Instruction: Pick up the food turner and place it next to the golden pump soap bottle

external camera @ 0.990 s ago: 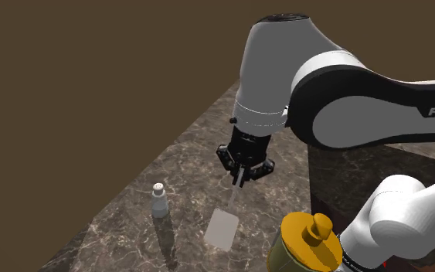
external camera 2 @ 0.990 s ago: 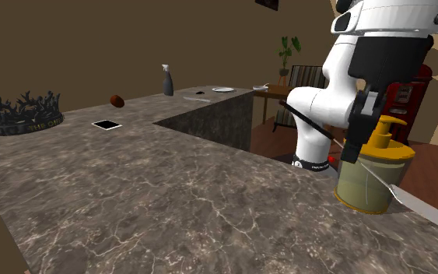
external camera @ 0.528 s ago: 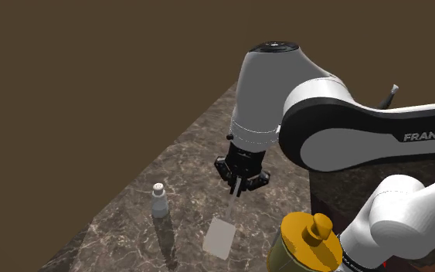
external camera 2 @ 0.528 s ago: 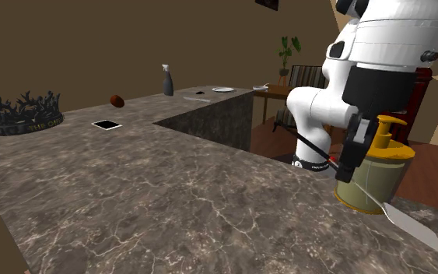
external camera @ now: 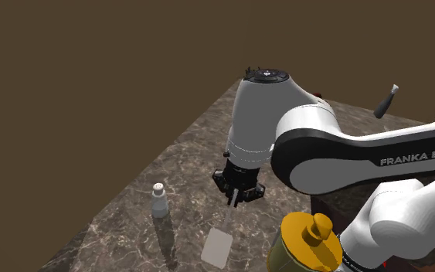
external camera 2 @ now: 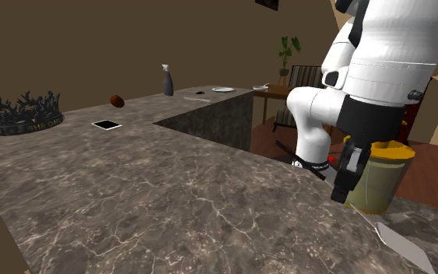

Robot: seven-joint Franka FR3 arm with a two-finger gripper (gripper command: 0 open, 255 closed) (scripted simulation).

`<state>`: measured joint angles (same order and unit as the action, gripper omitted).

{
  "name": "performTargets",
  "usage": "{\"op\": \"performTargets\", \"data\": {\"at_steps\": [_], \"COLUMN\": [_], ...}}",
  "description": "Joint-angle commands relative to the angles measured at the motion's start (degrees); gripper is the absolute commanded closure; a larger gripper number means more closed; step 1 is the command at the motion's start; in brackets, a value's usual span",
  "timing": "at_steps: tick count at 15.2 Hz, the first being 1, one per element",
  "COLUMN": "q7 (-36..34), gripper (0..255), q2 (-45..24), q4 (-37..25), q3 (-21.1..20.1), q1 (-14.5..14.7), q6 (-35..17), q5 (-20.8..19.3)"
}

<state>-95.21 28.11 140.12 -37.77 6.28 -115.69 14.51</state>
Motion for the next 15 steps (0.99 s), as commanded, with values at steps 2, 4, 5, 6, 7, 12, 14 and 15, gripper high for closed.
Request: {"op": "performTargets", "data": {"at_steps": [2, 4, 5, 6, 7, 12, 14, 15], "q7": [-0.2, -0.5, -0.6, -0.7, -0.9, -1.8, -2.2, -2.5], "gripper": [255, 255, 255, 255, 255, 255, 255, 255], "q2": [-1.1, -1.8, -2.2, -2.7, -3.1, -5.7, -6.9, -7.7], "q4": [1.7, 2.7, 3.2, 3.6, 4.1, 6.2, 7.0, 7.5], "q3": [-0.8, -1.4, -1.7, -2.0, -2.3, -4.0, -4.7, -5.2], "q1": [-0.2, -0.3, -0.4, -0.5, -0.6, -1.2, -1.6, -1.8], "q6": [-2.7, -4.5, -5.3, -6.2, -7.1, -11.7, -13.6, -14.8], "q5": [0.0, 0.0, 0.0, 0.0, -0.1, -0.6, -0.9, -1.2]}}
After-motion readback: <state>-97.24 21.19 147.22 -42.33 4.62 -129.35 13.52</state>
